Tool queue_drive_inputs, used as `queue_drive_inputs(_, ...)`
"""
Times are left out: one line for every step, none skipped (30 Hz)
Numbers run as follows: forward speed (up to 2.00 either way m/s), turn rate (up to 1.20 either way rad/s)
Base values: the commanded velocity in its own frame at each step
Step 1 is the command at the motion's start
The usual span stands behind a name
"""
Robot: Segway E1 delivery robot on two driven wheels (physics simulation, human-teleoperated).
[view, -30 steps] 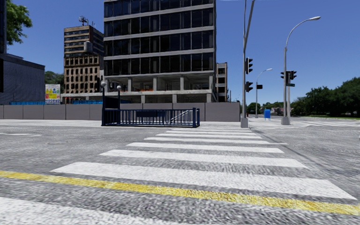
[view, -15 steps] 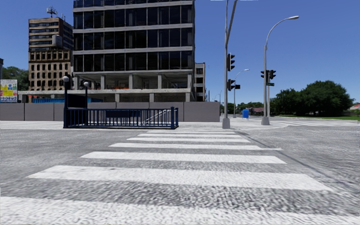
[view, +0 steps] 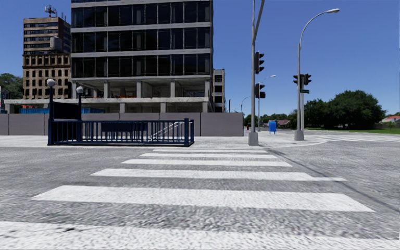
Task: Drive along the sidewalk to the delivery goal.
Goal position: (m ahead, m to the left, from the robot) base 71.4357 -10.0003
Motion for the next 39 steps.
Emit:
queue_drive_inputs(1.99,0.0)
queue_drive_inputs(2.0,0.0)
queue_drive_inputs(2.0,0.0)
queue_drive_inputs(2.0,0.0)
queue_drive_inputs(2.0,0.0)
queue_drive_inputs(2.0,0.0)
queue_drive_inputs(2.0,0.0)
queue_drive_inputs(2.0,0.0)
queue_drive_inputs(2.0,0.0)
queue_drive_inputs(2.0,0.0)
queue_drive_inputs(2.0,0.0)
queue_drive_inputs(2.0,0.0)
queue_drive_inputs(2.0,0.0)
queue_drive_inputs(2.0,0.0)
queue_drive_inputs(2.0,0.0)
queue_drive_inputs(2.0,0.0)
queue_drive_inputs(2.0,0.0)
queue_drive_inputs(2.0,0.0)
queue_drive_inputs(2.0,0.0)
queue_drive_inputs(2.0,0.0)
queue_drive_inputs(2.0,0.0)
queue_drive_inputs(2.0,-0.13)
queue_drive_inputs(2.0,-0.27)
queue_drive_inputs(2.0,-0.3)
queue_drive_inputs(2.0,-0.3)
queue_drive_inputs(2.0,-0.31)
queue_drive_inputs(2.0,-0.24)
queue_drive_inputs(2.0,-0.02)
queue_drive_inputs(2.0,-0.02)
queue_drive_inputs(2.0,0.0)
queue_drive_inputs(2.0,0.0)
queue_drive_inputs(2.0,0.0)
queue_drive_inputs(2.0,0.0)
queue_drive_inputs(2.0,0.0)
queue_drive_inputs(2.0,0.0)
queue_drive_inputs(2.0,0.0)
queue_drive_inputs(2.0,0.0)
queue_drive_inputs(2.0,0.0)
queue_drive_inputs(2.0,0.0)
